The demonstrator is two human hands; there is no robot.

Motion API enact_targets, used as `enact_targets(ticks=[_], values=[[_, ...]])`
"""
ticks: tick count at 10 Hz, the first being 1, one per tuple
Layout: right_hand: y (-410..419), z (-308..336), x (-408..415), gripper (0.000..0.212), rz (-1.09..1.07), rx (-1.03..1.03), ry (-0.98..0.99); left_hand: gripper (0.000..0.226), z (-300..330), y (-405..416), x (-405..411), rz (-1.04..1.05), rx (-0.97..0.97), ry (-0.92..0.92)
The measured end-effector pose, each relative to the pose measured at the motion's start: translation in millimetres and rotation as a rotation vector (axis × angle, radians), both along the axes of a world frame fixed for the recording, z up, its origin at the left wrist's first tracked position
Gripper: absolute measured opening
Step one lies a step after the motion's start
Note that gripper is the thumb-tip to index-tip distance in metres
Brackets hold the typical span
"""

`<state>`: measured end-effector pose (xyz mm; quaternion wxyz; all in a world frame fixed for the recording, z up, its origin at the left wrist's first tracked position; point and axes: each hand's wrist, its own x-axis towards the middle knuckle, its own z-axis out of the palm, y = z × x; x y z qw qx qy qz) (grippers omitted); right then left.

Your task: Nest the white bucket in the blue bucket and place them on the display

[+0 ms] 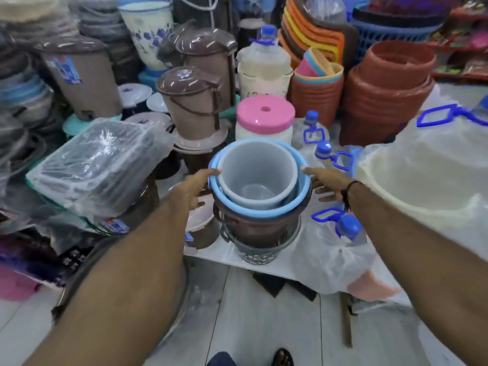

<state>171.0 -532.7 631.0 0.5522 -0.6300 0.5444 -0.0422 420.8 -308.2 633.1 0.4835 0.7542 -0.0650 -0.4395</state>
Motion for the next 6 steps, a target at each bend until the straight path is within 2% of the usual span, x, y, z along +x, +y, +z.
enact_targets(ticks=[1,2,3,4,5,6], values=[[-4.4,-58.7,14.0,0.037,-0.042,0.075,0.075,0.047,-52.1,-5.6,7.2,-0.018,0.124,0.039],[-1.0,-88.9,20.8,0.030,-0.055,0.110,0.135,0.049,-76.3,-11.9,10.9,-0.054,0.197,0.052],[-0.1,-122.0,28.4,0.033,-0.105,0.096,0.192,0.029,-97.9,-22.9,14.7,-0.137,0.244,0.047],[-3.3,-135.9,31.2,0.045,-0.116,0.059,0.231,0.018,-101.9,-29.3,17.5,-0.197,0.279,0.027],[-4.5,-137.9,34.0,0.054,-0.028,-0.065,0.338,0.035,-103.1,-37.7,30.0,-0.365,0.337,-0.053],[-5.2,-130.9,36.8,0.061,-0.003,-0.125,0.385,0.048,-96.1,-44.7,36.3,-0.433,0.381,-0.169]])
